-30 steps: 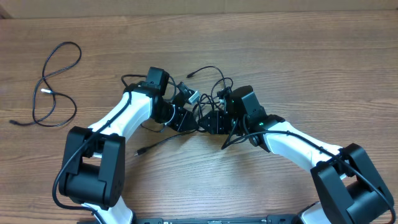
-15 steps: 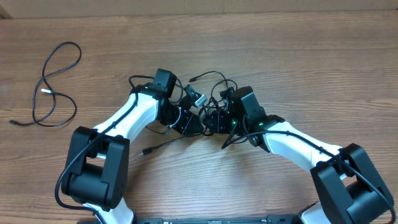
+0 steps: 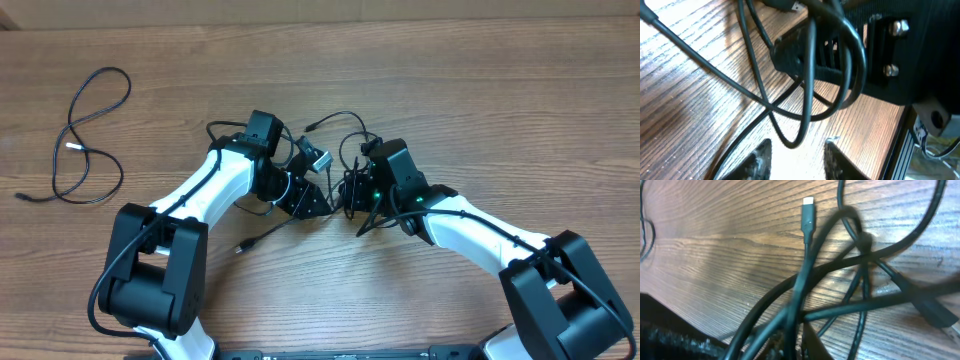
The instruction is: Untangle cables
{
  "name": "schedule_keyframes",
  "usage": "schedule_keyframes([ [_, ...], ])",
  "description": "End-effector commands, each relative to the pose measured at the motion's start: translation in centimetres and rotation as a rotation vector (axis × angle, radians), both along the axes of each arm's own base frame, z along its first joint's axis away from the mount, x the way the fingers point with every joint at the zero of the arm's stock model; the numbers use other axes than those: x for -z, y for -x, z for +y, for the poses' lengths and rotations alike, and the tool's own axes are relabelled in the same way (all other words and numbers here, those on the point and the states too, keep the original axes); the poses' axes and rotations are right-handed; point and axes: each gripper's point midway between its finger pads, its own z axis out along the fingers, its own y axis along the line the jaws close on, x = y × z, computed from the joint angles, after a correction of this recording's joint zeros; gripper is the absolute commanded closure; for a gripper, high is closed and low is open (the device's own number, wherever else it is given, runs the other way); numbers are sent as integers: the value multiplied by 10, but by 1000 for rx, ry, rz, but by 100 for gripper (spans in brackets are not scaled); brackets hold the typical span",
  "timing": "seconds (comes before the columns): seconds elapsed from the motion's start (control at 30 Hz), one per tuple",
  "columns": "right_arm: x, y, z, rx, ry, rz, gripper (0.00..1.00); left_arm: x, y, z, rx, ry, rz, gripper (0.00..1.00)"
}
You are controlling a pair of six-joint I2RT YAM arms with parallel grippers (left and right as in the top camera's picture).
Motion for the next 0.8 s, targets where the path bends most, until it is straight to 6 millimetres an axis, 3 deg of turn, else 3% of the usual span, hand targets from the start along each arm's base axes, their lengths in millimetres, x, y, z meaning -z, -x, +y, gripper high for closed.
schedule_keyframes([
  [0.0, 3, -1, -1, 6, 14, -4, 96, -5, 3, -4, 24, 22, -17, 60],
  [0.77, 3, -1, -1, 5, 14, -4, 96, -1, -1, 0, 14, -11, -33, 45],
])
